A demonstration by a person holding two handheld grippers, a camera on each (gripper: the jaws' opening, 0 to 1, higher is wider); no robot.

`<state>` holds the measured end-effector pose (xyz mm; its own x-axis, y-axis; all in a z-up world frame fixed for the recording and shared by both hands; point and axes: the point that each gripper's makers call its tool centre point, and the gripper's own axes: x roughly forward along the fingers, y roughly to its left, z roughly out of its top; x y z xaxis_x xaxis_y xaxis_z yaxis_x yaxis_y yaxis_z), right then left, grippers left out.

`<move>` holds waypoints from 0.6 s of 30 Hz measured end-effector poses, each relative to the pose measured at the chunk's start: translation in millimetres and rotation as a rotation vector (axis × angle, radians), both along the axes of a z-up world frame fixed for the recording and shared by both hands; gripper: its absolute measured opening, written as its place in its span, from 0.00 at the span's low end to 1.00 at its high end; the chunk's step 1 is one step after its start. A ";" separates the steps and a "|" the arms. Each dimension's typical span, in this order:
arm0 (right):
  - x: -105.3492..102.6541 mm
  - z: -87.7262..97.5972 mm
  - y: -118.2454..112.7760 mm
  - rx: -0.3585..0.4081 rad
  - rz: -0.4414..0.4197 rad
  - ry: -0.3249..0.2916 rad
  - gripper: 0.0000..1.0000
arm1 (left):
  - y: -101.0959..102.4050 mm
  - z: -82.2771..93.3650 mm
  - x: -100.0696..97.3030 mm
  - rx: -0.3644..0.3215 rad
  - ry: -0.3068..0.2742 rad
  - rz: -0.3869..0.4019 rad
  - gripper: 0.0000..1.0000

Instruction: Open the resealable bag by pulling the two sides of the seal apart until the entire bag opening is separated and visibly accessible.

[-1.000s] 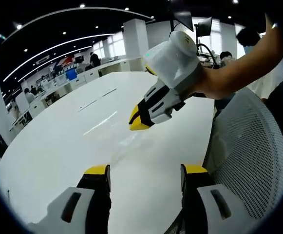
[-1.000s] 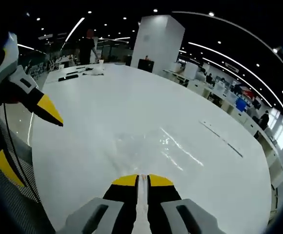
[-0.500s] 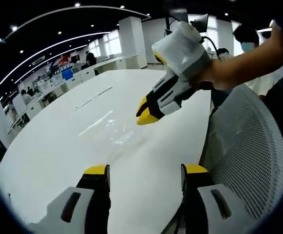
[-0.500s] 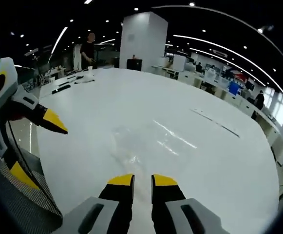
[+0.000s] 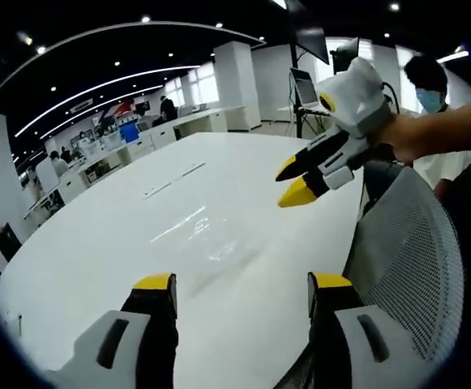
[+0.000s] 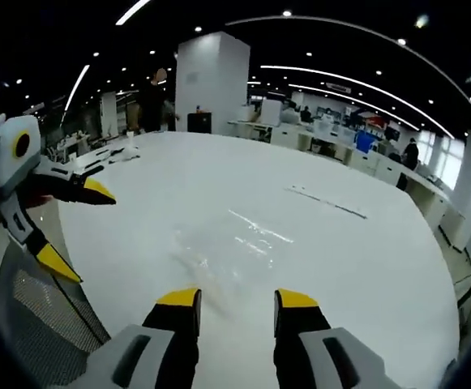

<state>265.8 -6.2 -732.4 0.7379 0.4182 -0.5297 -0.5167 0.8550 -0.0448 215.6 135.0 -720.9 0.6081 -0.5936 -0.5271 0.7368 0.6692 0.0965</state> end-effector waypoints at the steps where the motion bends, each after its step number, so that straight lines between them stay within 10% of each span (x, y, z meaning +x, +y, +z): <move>1: -0.7 4.8 -1.7 0.003 0.000 -0.025 0.38 | 0.6 2.4 -1.6 -0.005 -0.004 0.006 0.65; 18: -52.4 1.5 -7.5 0.074 -0.011 0.035 0.46 | 17.2 7.1 -22.9 -0.068 -0.038 0.112 0.80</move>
<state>213.4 -13.7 -730.9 0.7239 0.4493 -0.5236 -0.5078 0.8607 0.0365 192.7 152.2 -713.9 0.6910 -0.5547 -0.4634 0.6540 0.7528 0.0742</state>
